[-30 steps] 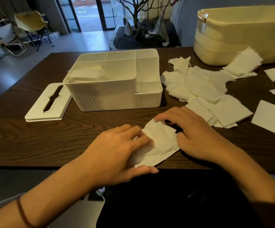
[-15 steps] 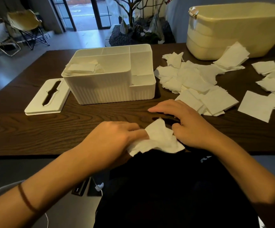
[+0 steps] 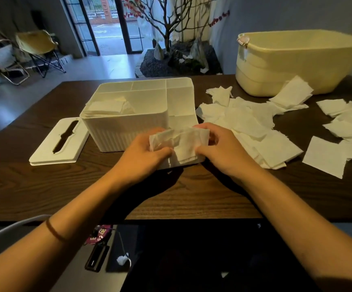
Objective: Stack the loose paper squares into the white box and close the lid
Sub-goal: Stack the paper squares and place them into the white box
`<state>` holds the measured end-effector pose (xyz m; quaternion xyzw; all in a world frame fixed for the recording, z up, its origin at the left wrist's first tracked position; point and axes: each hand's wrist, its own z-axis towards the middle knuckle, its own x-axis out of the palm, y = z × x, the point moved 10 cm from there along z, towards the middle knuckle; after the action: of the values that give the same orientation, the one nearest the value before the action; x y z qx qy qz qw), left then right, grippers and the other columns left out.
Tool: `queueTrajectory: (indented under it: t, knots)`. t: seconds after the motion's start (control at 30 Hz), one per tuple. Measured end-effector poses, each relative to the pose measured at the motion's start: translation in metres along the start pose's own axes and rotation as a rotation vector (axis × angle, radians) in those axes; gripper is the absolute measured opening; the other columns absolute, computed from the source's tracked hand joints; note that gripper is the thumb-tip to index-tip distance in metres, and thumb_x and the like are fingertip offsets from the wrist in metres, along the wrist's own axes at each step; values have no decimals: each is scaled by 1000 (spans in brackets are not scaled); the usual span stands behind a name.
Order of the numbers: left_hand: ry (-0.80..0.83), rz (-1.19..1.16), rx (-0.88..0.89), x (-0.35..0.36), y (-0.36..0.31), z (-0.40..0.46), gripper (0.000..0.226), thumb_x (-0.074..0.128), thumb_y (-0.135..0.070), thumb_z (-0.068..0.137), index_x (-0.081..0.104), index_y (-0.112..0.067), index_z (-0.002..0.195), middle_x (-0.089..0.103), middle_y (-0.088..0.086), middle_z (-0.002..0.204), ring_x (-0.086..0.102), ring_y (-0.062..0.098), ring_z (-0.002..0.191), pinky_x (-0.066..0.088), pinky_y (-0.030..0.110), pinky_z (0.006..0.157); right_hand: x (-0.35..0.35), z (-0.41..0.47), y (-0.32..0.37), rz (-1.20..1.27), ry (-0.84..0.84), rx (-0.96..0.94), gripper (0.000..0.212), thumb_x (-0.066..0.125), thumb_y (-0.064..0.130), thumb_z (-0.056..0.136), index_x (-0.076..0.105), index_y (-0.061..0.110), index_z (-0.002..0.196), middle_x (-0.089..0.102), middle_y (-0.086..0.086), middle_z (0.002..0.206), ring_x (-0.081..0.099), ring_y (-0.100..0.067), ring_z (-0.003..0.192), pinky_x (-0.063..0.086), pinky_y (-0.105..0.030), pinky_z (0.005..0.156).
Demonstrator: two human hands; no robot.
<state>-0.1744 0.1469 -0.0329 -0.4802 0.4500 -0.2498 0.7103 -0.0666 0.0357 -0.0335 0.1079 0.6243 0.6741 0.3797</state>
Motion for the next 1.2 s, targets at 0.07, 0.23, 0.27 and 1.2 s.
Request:
queueTrajectory:
  t: [0.07,0.23,0.27,1.2]
  knots:
    - [-109,-161,8,-7,-6,-1,25,64,2,86,66,-19,100,71,4,92,70,15,78,59,37,67,0,2,11,27,-82,-67,36,63,-1,87,66,34,95,68,16,90,62,6,85,51,-13,70]
    - [-310,-365,-77,-15,23,-12,42,73,-2,76,58,-23,109,66,-1,105,65,25,105,60,56,81,2,1,-3,76,-93,24,44,58,-3,88,60,28,119,59,15,104,60,3,93,53,-16,73]
    - [-346,-433,-127,-14,33,-16,42,73,-5,71,60,-27,105,67,-1,104,64,32,106,56,64,85,5,-1,-11,129,-80,74,46,56,-5,88,59,26,123,59,14,104,61,6,88,53,-17,71]
    - [-9,-372,-373,-5,41,-11,24,73,-5,86,74,-12,108,73,15,94,65,25,77,53,35,65,10,10,-20,-3,136,203,19,73,22,88,76,23,106,76,10,93,68,-2,83,47,-14,66]
